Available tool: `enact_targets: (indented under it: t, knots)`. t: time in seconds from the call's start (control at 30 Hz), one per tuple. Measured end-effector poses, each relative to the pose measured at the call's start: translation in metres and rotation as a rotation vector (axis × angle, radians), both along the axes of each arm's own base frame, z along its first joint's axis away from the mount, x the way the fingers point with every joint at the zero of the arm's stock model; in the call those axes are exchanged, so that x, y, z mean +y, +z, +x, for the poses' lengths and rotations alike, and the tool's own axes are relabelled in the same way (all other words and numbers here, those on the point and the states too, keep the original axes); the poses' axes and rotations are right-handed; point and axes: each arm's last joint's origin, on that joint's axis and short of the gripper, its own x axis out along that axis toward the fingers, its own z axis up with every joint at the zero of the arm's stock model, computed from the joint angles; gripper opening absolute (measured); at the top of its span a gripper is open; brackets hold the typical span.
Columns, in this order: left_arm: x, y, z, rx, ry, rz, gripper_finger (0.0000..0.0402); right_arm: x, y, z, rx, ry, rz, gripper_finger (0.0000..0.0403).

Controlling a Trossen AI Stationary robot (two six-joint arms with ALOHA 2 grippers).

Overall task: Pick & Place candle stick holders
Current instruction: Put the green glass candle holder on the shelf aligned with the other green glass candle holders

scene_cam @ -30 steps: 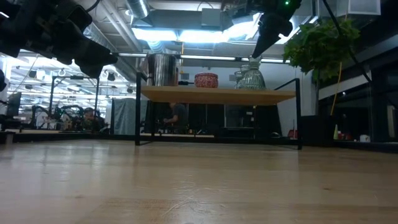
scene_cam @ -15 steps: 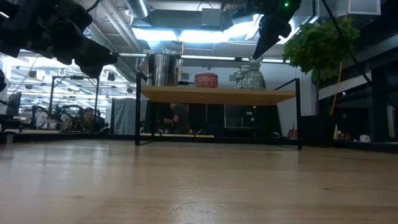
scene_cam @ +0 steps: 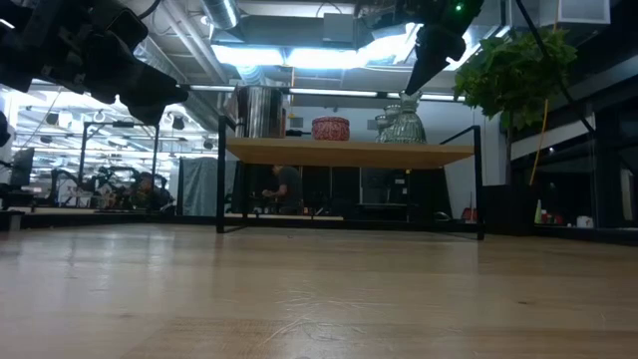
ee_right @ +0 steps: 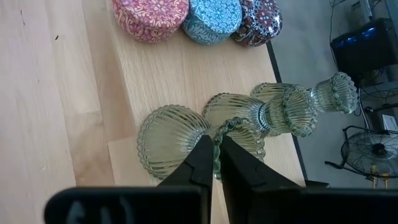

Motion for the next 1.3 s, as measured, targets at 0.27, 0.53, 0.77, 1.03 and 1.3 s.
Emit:
enact_targets:
  t: [0.27,0.53,0.77,1.03,1.3]
  knots:
    - [0.0,0.0,0.0,0.0,0.0,0.0,0.0127,0.0,0.0001,0.0,-0.001,-0.001,0.001,0.0019]
    - [0.0,0.0,0.0,0.0,0.0,0.0,0.0127,0.0001,0.0001,0.0,-0.001,-0.001,0.001,0.0019]
    - [0.0,0.0,0.0,0.0,0.0,0.0,0.0127,0.0011,0.0004,-0.0003,0.001,0.012,0.013,0.0019]
    - [0.0,0.0,0.0,0.0,0.0,0.0,0.0127,0.0012,0.0004,-0.0004,0.002,0.013,0.013,0.0019]
    - [0.0,0.0,0.0,0.0,0.0,0.0,0.0127,0.0009,0.0003,-0.0005,0.004,0.007,0.006,0.0019]
